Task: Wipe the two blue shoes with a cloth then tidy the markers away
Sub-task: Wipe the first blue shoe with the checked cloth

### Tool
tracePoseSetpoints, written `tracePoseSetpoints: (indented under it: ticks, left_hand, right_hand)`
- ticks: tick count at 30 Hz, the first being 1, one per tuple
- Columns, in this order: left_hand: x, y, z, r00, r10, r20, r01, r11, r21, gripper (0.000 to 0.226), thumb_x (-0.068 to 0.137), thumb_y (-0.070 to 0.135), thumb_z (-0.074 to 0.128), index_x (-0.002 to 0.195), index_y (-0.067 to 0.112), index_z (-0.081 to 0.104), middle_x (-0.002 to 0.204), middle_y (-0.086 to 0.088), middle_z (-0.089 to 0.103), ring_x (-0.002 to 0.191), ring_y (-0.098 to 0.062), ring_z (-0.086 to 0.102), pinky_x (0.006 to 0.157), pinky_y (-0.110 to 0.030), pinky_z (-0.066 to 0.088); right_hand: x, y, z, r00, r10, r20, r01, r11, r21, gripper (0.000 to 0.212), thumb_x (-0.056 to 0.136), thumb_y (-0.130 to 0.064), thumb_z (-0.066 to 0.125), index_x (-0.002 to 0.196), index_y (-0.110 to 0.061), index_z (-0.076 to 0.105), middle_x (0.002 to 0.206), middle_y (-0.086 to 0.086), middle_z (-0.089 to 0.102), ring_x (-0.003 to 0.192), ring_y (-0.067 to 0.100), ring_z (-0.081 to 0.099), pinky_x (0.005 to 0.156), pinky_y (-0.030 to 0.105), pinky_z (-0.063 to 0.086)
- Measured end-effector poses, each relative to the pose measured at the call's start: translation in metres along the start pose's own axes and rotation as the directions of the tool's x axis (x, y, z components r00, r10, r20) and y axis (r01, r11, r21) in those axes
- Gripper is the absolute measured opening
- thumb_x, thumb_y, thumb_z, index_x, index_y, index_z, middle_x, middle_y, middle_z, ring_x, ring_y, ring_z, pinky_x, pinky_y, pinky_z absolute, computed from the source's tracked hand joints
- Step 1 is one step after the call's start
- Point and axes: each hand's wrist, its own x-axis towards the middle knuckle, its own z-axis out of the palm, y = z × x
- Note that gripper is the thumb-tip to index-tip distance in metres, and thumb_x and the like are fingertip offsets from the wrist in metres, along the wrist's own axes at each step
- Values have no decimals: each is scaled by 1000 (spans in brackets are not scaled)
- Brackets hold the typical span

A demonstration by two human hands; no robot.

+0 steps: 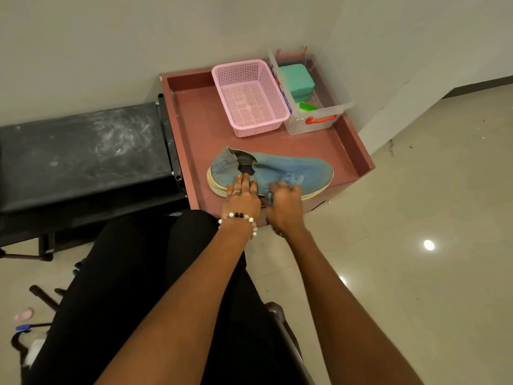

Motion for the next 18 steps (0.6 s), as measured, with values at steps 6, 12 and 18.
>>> tracePoseSetpoints:
  ticks: [6, 12, 18]
  left_hand:
    - [-3, -3, -1, 1000, 24, 15, -24, 1000, 7, 55, 101, 5, 22, 151, 4, 0, 159, -15, -9, 147, -30, -8, 118, -42, 2]
    - [-5, -4, 3, 999, 26, -46, -25, 1000, 12, 57, 100, 2, 24, 151, 4, 0, 159, -15, -8, 147, -30, -6, 118, -42, 3]
    - [-3, -1, 0, 1000, 1, -25, 0, 1000, 11, 56, 101, 7, 26, 151, 3, 1, 159, -15, -7, 147, -31, -6, 119, -43, 3]
  right_hand:
    - [-1, 33, -15, 970, -198, 141, 192, 980, 50, 52, 81, -6, 64, 131, -15, 55, 139, 4, 51, 118, 29, 45, 93, 20, 26]
    - [-8, 84, -30, 985, -174, 1, 171, 966, -191, 66, 57, 13, 60, 119, -7, 63, 120, 9, 63, 100, 38, 56, 88, 42, 49]
    - [-4, 22, 11, 991, -43, -128, 28, 992, -119, 44, 58, 3, 68, 102, 7, 64, 105, 27, 63, 103, 45, 56, 91, 44, 48]
